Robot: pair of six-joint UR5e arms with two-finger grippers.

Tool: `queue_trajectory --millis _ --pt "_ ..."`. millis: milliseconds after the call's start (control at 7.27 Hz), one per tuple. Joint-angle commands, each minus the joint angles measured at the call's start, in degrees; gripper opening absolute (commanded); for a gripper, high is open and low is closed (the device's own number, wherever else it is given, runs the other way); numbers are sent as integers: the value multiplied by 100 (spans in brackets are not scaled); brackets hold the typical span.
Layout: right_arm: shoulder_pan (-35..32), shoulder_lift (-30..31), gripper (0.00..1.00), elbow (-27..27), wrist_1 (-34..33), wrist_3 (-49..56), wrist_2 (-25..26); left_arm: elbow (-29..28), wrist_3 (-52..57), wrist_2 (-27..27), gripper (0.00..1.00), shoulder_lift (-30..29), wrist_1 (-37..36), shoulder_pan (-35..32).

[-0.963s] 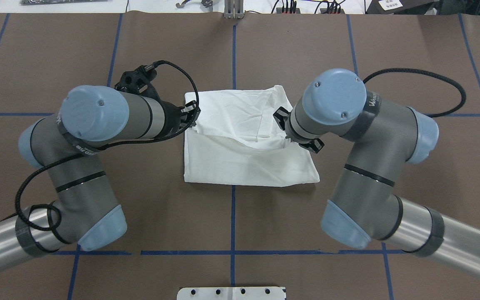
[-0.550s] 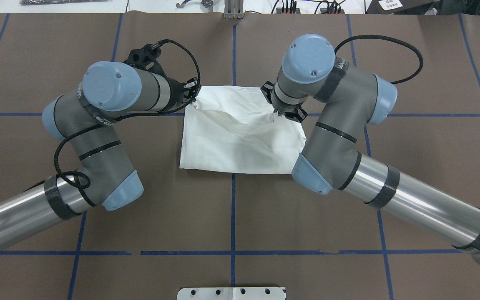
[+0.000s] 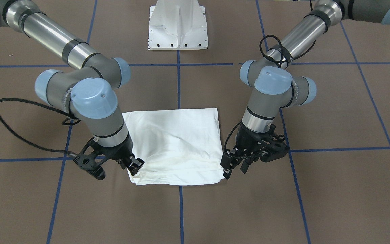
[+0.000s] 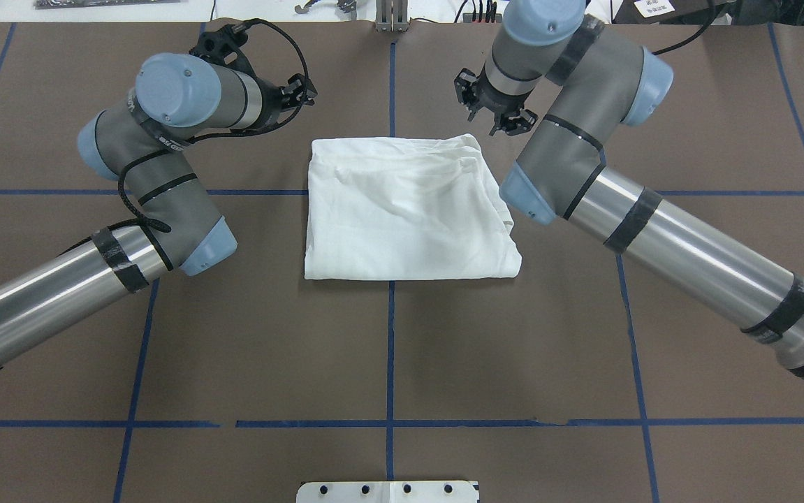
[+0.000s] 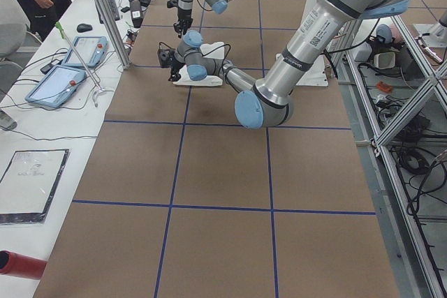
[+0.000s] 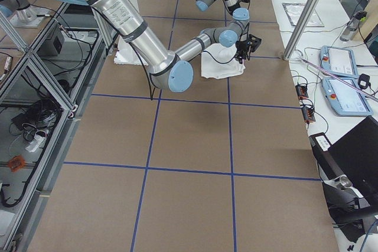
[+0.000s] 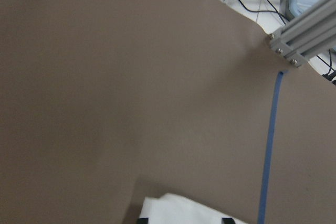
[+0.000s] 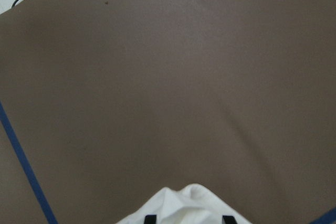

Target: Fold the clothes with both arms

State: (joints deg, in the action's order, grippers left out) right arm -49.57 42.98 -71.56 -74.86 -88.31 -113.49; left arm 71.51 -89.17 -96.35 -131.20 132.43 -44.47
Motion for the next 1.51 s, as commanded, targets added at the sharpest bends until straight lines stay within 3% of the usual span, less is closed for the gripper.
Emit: queue_trajectory --millis 0,138,413,688,963,1239,1376 --pt "-570 331 100 55 58 1101 -541 3 101 -41 100 6 98 -71" --pt "-771 664 100 -94 76 1506 -612 108 423 -407 100 50 90 -166" --pt "-1245 1866 100 -979 76 3067 -857 1472 2220 -902 100 1221 -137 -447" --pt "-2175 2615 100 -1018 85 4867 -1567 2075 3944 -1594 100 1534 -864 -1025" --pt "-3133 3353 100 -1036 59 6590 -1973 3215 5507 -2392 100 2620 -1506 -1867" --pt "-4197 4083 100 -1088 -3 7877 -2605 3598 6985 -2843 100 3466 -1782 -2686" --pt "-4227 4461 100 -1323 15 8030 -2608 3581 7497 -2889 100 3791 -1791 -3029"
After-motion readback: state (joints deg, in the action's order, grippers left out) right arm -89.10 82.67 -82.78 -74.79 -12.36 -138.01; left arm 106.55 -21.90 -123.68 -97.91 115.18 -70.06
